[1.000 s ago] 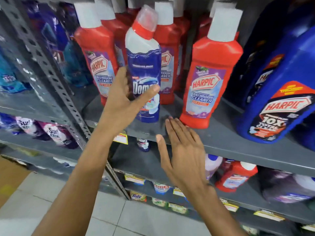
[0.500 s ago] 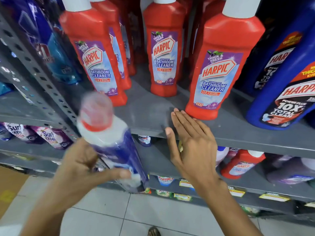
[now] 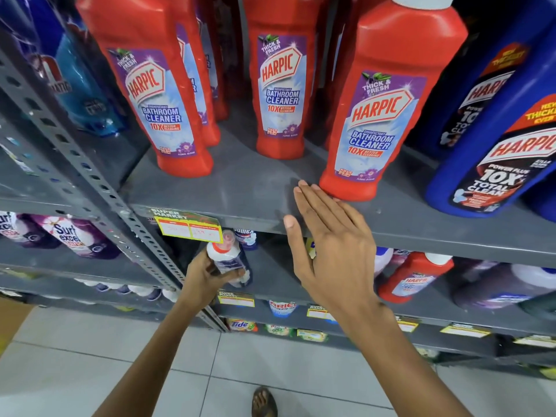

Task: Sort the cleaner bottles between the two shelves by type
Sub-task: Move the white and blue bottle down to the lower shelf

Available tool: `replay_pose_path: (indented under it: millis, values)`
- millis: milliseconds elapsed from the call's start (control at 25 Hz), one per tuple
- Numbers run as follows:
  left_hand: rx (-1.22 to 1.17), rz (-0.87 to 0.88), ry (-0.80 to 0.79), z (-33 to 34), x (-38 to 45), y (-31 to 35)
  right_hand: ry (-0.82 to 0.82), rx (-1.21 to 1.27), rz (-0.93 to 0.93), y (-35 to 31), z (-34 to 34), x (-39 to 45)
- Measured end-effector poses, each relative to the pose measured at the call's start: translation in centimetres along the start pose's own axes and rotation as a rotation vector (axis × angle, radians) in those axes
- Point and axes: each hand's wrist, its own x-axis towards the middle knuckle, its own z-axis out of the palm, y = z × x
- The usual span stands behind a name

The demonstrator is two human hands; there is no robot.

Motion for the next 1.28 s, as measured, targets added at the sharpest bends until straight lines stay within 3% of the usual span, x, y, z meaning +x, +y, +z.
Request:
replay_pose_path:
  millis: [600, 880, 1040, 1120, 1280]
  values:
    - [0.069, -0.102, -0.083, 0.3, 1.7, -0.8, -0.007, 0.042, 0.020, -0.1, 0.2, 0.0]
    - [0.101, -0.160, -0.108, 2.1, 0.7, -1.6, -0.083, 0.075, 0.016, 0.9, -1.0, -0.8]
    - [-0.002, -0.249, 0.097, 3.6, -4.1, -4.2, 0.035, 0.415, -0.060, 1.9, -1.6, -4.5]
    - [0.053, -0.310, 0.134, 7.2, -8.4, -5.3, 0.092, 0.453, 0.014, 5.2, -2.4, -9.1]
    - [0.089, -0.310, -0.086, 16.1, -15.8, -2.0, 0.011, 0.383, 0.324, 14.1, -4.0, -17.7]
